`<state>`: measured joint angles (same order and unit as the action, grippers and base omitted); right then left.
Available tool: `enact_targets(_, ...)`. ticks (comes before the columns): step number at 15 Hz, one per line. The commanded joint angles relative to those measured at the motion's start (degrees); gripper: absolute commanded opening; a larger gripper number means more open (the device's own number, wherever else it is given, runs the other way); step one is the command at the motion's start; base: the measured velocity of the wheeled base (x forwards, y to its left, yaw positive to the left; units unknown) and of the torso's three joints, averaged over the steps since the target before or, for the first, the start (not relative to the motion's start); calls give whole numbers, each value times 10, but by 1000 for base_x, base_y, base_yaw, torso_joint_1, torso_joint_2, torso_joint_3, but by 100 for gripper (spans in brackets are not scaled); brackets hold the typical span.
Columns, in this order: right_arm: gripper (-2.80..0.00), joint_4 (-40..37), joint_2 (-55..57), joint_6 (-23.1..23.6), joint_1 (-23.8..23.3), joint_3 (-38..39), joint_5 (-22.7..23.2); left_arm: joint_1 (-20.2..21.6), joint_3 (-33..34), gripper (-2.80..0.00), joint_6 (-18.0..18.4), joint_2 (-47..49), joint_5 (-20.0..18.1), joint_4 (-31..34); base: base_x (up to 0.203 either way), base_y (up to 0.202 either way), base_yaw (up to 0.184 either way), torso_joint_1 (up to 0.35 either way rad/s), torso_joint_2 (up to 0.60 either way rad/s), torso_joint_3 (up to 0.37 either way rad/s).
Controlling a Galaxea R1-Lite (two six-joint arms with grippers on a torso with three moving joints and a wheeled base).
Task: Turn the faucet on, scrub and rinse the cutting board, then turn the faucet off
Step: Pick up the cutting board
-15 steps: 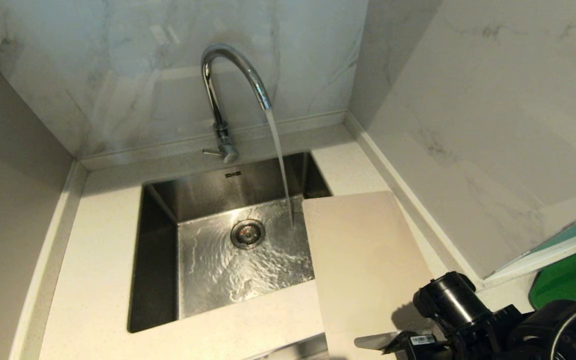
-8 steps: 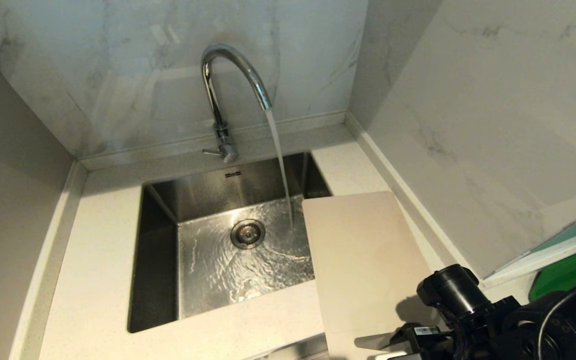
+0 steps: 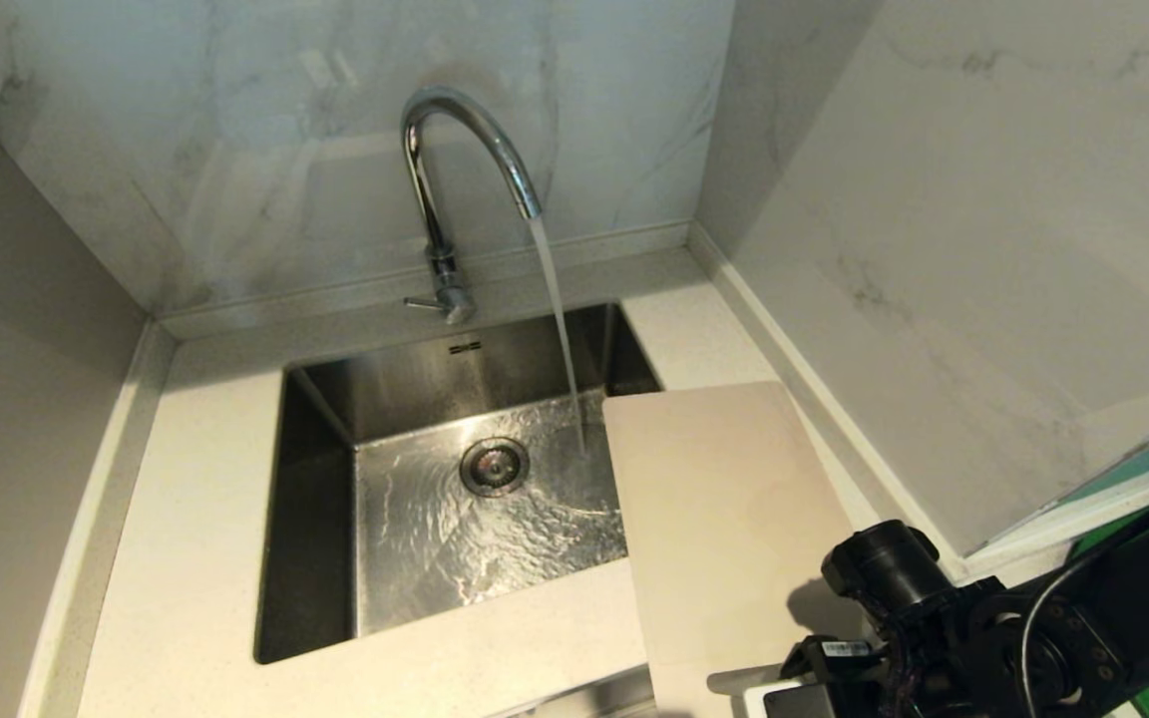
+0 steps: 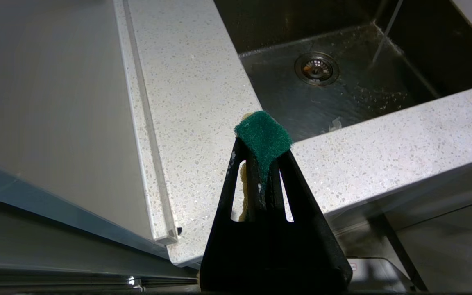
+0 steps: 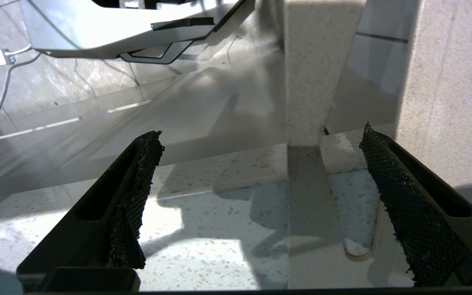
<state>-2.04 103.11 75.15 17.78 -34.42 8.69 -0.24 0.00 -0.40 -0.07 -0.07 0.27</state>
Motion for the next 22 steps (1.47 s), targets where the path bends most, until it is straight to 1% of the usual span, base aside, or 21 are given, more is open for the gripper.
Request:
enact_targets(1,0,0,16,4,-5,-7,0,0,1,-280,0,1,0,0,0,0,0,0,0,0)
enact_targets(4,0,0,18,5,-5,-6,0,0,1,-280,0,1,0,0,0,0,0,0,0,0)
enact_targets(6,0,0,28,15,-5,-7,-3,0,1,-280,0,1,0,0,0,0,0,0,0,0)
enact_targets(9,0,0,49,16,-4,-10,-29,0,1,-280,0,1,0,0,0,0,0,0,0,0)
enact_targets(12,0,0,56,17,-1,-19,-44,0,0,-280,0,1,0,0,0,0,0,0,0,0)
enact_targets(14,0,0,60,17,7,-17,-82,0,1,-280,0,1,0,0,0,0,0,0,0,0)
enact_targets(15,0,0,66,18,12,-15,-90,0,1,-280,0,1,0,0,0,0,0,0,0,0)
enact_targets(17,0,1,71,19,14,-20,-92,0,1,-280,0,1,0,0,0,0,0,0,0,0)
enact_targets(20,0,1,68,18,21,-19,-118,0,0,-280,0,1,0,0,0,0,0,0,0,0)
enact_targets(22,0,1,67,18,28,-16,-123,0,1,-280,0,1,0,0,0,0,0,0,0,0)
